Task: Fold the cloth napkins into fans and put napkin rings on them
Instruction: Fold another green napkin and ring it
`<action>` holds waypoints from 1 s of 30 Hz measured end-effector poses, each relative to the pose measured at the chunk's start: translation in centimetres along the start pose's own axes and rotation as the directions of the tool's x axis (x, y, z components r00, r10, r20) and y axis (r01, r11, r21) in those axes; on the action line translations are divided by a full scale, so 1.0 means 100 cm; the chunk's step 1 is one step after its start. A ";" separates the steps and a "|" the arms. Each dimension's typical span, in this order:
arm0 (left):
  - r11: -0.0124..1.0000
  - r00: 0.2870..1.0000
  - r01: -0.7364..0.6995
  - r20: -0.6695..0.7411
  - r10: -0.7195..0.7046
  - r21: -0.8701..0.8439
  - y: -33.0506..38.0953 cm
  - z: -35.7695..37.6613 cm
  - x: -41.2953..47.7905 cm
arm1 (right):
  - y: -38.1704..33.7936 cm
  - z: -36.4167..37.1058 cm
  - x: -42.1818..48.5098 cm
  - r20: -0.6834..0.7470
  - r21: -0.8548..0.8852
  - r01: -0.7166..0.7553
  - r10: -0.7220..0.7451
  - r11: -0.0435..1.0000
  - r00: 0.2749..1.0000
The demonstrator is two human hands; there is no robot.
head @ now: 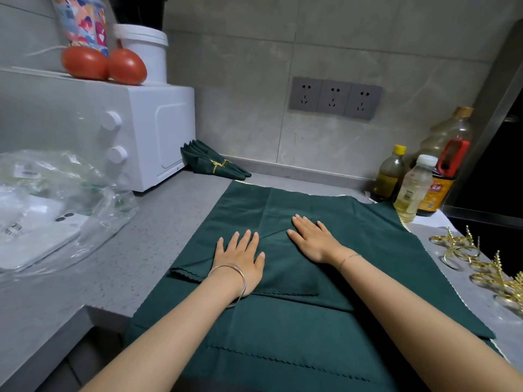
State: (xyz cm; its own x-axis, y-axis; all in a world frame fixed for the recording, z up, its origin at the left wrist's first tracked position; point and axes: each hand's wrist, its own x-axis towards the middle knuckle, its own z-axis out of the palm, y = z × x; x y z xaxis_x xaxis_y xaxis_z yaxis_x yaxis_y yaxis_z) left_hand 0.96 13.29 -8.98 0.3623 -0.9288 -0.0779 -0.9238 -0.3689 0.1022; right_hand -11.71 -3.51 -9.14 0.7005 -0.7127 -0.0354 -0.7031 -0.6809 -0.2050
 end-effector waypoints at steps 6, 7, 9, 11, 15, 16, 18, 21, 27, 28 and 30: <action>0.999 0.995 0.023 0.100 -0.026 0.033 0.007 -0.009 0.010 | 0.029 -0.030 0.010 -0.183 0.238 -0.054 0.099 0.970 0.978; 1.000 0.996 0.013 0.089 -0.015 0.028 0.012 -0.009 0.013 | 0.038 -0.034 0.011 -0.183 0.230 -0.082 0.126 0.970 0.975; 1.000 0.998 -0.025 0.054 0.025 0.009 0.023 -0.008 0.018 | 0.053 -0.037 0.010 -0.134 0.230 -0.149 0.183 0.962 0.974; 0.998 0.998 -0.058 0.029 0.058 -0.003 0.036 -0.005 0.023 | 0.061 -0.034 0.008 -0.120 0.194 -0.199 0.225 0.960 0.967; 0.998 0.998 -0.070 0.005 0.070 -0.011 0.051 0.001 0.025 | 0.067 -0.028 0.007 -0.176 0.119 -0.199 0.218 0.973 0.960; 0.997 0.997 -0.071 0.000 0.071 -0.014 0.052 0.002 0.024 | 0.068 -0.029 0.008 -0.184 0.136 -0.198 0.221 0.971 0.958; 0.997 0.997 -0.080 -0.006 0.080 -0.014 0.052 0.004 0.021 | 0.072 -0.030 0.011 -0.184 0.157 -0.207 0.234 0.966 0.955; 0.996 0.996 -0.091 -0.006 0.090 -0.011 0.051 0.005 0.019 | 0.076 -0.033 0.016 -0.174 0.158 -0.223 0.250 0.962 0.953; 0.996 0.996 -0.092 -0.010 0.092 -0.019 0.051 0.006 0.020 | 0.080 -0.042 0.013 -0.117 0.136 -0.244 0.260 0.960 0.959; 0.996 0.996 -0.090 -0.007 0.090 -0.020 0.051 0.006 0.019 | 0.084 -0.046 0.010 -0.122 0.118 -0.244 0.258 0.963 0.958; 0.996 0.996 -0.088 -0.005 0.088 -0.017 0.051 0.006 0.019 | 0.096 -0.055 0.002 -0.130 0.078 -0.265 0.274 0.961 0.953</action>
State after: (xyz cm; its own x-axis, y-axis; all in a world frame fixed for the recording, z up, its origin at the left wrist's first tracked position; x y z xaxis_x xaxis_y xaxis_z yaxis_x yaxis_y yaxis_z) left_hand -3.16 9.61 -9.24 0.2806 -0.9577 -0.0633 -0.9497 -0.2866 0.1259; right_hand -19.03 -11.10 -5.75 0.4593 -0.8875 0.0371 -0.8521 -0.4520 -0.2639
